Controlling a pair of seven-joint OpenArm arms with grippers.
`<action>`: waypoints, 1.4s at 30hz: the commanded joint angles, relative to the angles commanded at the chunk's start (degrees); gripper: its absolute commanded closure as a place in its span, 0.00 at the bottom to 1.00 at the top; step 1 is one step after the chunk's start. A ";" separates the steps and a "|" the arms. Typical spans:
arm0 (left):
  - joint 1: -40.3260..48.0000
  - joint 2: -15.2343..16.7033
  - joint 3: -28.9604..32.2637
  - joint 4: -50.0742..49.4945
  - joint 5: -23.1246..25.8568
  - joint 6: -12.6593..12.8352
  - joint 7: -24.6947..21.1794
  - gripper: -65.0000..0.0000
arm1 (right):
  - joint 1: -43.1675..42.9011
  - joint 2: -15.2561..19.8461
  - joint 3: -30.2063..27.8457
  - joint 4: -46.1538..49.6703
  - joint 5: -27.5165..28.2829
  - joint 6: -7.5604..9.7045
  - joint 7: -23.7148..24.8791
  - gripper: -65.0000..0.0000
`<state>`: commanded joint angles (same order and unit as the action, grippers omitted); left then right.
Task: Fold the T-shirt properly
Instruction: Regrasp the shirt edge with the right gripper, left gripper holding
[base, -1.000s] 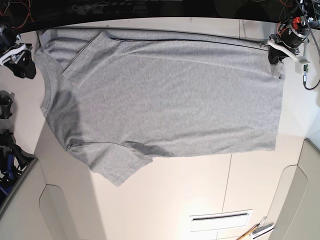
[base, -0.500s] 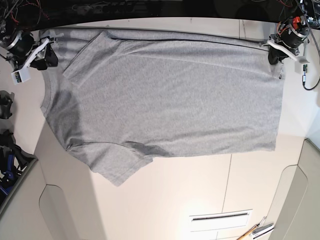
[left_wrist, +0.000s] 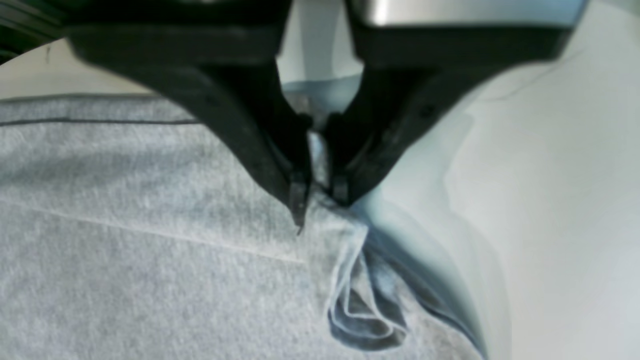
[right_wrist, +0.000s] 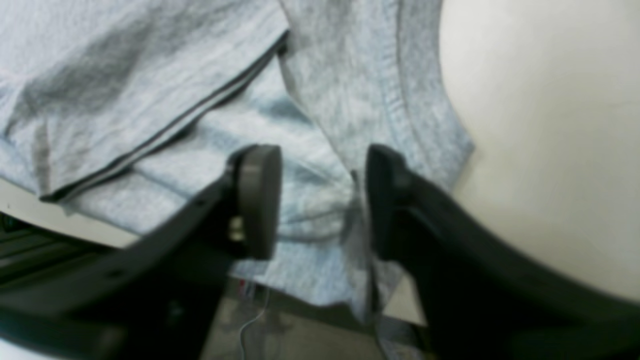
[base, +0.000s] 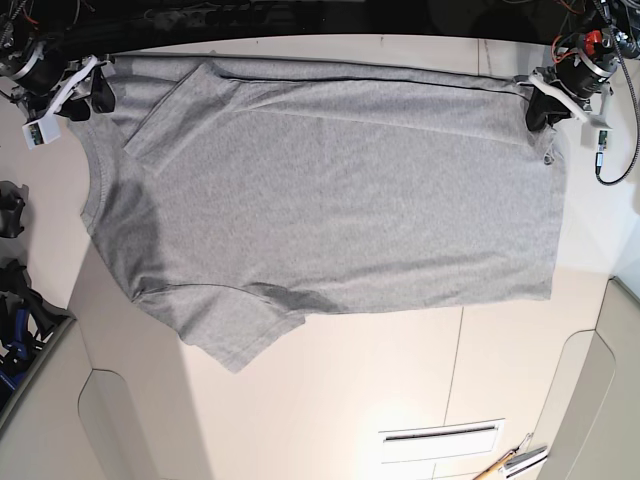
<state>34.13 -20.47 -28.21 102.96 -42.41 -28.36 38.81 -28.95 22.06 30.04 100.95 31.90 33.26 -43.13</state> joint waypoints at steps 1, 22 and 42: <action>0.00 0.00 0.00 0.00 0.00 0.00 0.00 1.00 | -0.02 0.02 0.00 -0.22 -0.02 0.00 -0.22 0.51; 0.00 0.00 0.00 0.00 0.00 0.02 0.00 1.00 | -0.15 0.00 0.00 -4.94 8.00 0.63 -3.65 0.51; 0.00 0.00 0.00 0.00 -0.02 0.02 0.02 1.00 | -0.31 0.00 0.00 -1.05 7.48 0.61 -6.99 0.95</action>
<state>34.13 -20.47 -28.21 102.96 -42.44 -28.34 38.83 -29.26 22.06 30.04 99.90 39.38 33.87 -50.13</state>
